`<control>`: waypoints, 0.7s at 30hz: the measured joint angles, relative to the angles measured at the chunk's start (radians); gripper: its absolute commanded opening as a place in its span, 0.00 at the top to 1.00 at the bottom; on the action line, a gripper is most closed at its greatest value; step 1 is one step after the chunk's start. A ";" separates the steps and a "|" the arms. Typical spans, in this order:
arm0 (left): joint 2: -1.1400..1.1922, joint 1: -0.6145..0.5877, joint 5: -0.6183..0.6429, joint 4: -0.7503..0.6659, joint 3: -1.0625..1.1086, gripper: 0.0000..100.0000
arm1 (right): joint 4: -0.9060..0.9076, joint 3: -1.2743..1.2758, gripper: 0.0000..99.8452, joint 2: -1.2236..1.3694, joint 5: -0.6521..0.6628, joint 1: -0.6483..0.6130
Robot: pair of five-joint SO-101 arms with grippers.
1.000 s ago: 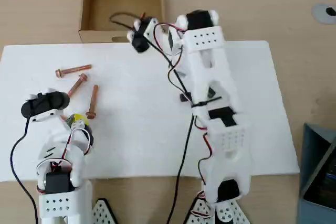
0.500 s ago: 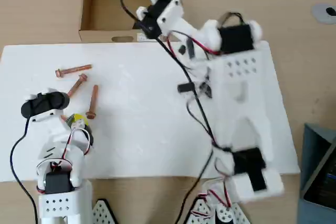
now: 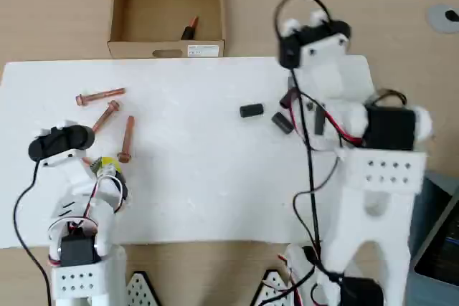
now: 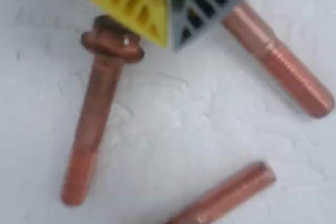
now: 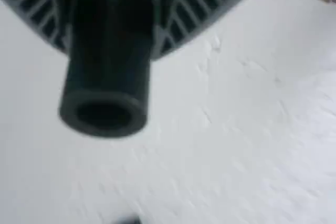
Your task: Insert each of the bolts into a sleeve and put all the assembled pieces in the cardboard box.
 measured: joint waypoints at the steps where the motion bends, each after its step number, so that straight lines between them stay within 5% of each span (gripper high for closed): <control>1: 0.000 0.000 0.000 0.021 -0.028 1.00 | -0.005 0.029 0.99 -0.017 -0.003 0.018; 8: 0.141 0.000 0.000 0.095 -0.224 1.00 | -0.011 0.153 0.99 -0.106 -0.031 0.097; 21: 0.832 0.000 0.155 0.124 -0.809 1.00 | -0.101 0.310 0.99 -0.316 -0.178 0.189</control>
